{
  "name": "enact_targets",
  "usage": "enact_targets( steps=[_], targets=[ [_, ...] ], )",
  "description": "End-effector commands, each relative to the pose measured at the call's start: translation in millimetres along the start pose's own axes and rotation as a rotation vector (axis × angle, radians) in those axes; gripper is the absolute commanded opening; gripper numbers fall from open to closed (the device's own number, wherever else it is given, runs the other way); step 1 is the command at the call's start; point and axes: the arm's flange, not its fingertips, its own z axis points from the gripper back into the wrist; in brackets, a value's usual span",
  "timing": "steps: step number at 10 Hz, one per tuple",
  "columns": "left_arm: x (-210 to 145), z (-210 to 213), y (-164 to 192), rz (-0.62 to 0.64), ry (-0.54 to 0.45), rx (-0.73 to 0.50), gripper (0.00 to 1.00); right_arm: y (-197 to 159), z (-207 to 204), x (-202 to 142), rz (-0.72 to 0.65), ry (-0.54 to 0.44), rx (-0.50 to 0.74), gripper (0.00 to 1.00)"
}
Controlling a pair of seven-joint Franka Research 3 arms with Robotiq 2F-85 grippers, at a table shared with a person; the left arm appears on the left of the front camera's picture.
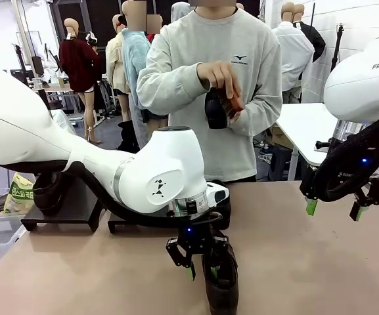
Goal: Organize the shoes by placing them on the stand.
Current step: Place the Shoe from the middle of the table onto the Shoes Stand.
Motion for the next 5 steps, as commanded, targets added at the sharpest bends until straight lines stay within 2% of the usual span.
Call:
enact_targets(
  steps=[1, 2, 5],
  targets=[
    [-0.9, 1.7, -3.0, -0.019, 0.010, -0.024, 0.13, 3.2, 0.2, 4.0, 0.004, -0.008, 0.021, 1.00],
    [-0.8, 1.9, -3.2, -0.022, 0.017, -0.032, 0.00, 3.2, 0.2, 4.0, 0.004, -0.008, 0.021, 1.00],
    [-2.5, 3.5, -2.9, -0.035, 0.026, -0.037, 0.00, 3.2, 0.2, 4.0, 0.004, -0.008, 0.021, 1.00]
  ],
)
